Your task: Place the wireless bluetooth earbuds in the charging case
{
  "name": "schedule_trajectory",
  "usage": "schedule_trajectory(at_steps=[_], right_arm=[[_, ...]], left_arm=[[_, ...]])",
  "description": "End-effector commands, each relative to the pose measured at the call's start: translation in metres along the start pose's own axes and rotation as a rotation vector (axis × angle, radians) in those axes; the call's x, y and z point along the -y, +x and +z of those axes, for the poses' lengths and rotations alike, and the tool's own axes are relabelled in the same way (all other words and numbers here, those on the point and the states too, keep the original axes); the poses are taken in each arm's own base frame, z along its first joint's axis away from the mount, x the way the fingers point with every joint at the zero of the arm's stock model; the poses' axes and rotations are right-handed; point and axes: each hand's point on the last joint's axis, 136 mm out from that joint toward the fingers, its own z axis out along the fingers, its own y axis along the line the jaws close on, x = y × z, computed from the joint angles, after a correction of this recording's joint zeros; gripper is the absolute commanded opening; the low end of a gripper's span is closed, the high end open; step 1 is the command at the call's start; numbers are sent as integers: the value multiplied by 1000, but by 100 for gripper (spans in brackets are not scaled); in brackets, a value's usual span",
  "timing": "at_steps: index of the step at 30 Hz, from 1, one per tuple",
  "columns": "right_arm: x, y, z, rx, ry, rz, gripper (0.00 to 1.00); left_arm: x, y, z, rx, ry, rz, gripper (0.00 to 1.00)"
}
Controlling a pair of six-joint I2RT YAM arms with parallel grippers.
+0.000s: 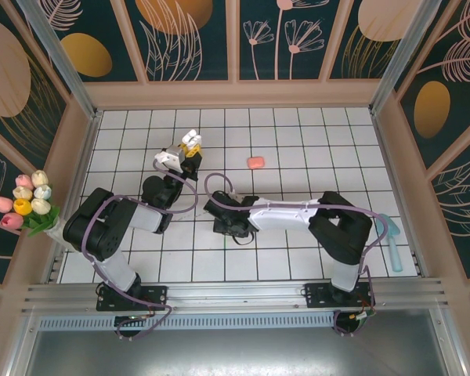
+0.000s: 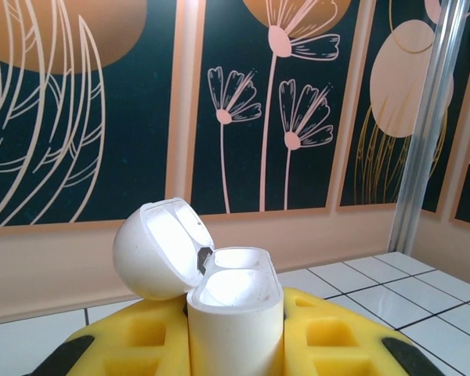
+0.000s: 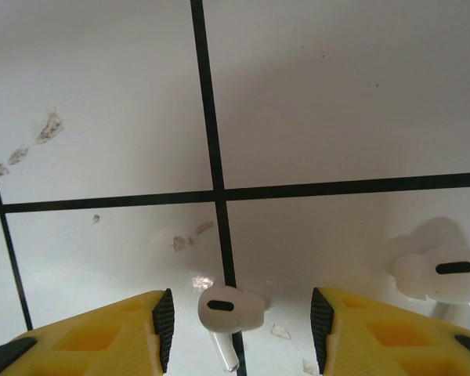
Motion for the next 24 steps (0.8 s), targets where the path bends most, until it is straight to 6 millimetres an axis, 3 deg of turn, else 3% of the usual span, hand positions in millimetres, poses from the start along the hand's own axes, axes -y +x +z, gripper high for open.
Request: schedule_trajectory(at_steps=[1, 16, 24], right_arm=[[0, -1, 2, 7, 45, 16, 52], [2, 12, 13, -45, 152, 49, 51], [2, 18, 17, -61, 165, 42, 45]], left_arm=[[7, -75, -8, 287, 9, 34, 0], [6, -76, -7, 292, 0, 39, 0], [5, -75, -7, 289, -1, 37, 0]])
